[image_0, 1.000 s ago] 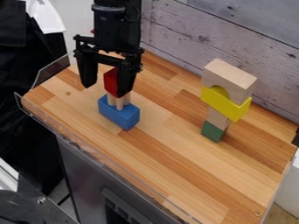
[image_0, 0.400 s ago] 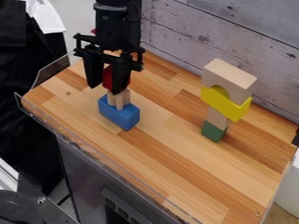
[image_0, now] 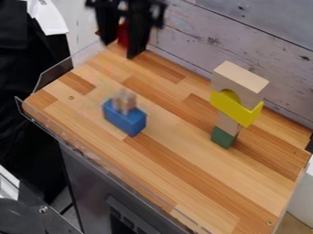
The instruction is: Put the red block on top of the white arch
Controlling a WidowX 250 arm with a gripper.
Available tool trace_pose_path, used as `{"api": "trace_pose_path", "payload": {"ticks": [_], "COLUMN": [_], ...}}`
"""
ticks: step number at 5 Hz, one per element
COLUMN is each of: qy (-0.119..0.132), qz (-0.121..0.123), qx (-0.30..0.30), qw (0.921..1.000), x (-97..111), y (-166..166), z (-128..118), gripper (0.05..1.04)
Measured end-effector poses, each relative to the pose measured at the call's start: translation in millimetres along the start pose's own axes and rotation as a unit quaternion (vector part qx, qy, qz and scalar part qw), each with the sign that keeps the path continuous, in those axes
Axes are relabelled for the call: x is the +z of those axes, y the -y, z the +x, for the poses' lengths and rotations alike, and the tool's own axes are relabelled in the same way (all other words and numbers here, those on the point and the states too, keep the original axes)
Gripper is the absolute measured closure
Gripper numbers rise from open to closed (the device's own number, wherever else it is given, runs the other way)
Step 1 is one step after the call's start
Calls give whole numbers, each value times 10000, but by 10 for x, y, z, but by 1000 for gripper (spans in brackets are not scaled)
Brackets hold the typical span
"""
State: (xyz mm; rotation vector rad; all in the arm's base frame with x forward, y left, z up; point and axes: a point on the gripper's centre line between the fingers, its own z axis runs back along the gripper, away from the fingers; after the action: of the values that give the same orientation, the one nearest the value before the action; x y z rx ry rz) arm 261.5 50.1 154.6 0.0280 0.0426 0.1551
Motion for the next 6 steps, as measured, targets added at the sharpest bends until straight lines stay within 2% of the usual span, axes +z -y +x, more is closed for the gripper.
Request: {"api": "trace_pose_path", "payload": {"ticks": [1, 2, 3, 4, 6], "qy": [239, 110, -89, -257, -492], "qz": [55, 40, -56, -9, -61], "qx": [-306, -707, -1092, -1383, -1482], "qw": [9992, 9974, 9940, 9901, 9877], "x": [305, 316, 232, 121, 44], "y": [236, 563, 839, 1023, 1135], "z": [76, 153, 230, 210, 186], "gripper": [531, 531, 531, 531, 531]}}
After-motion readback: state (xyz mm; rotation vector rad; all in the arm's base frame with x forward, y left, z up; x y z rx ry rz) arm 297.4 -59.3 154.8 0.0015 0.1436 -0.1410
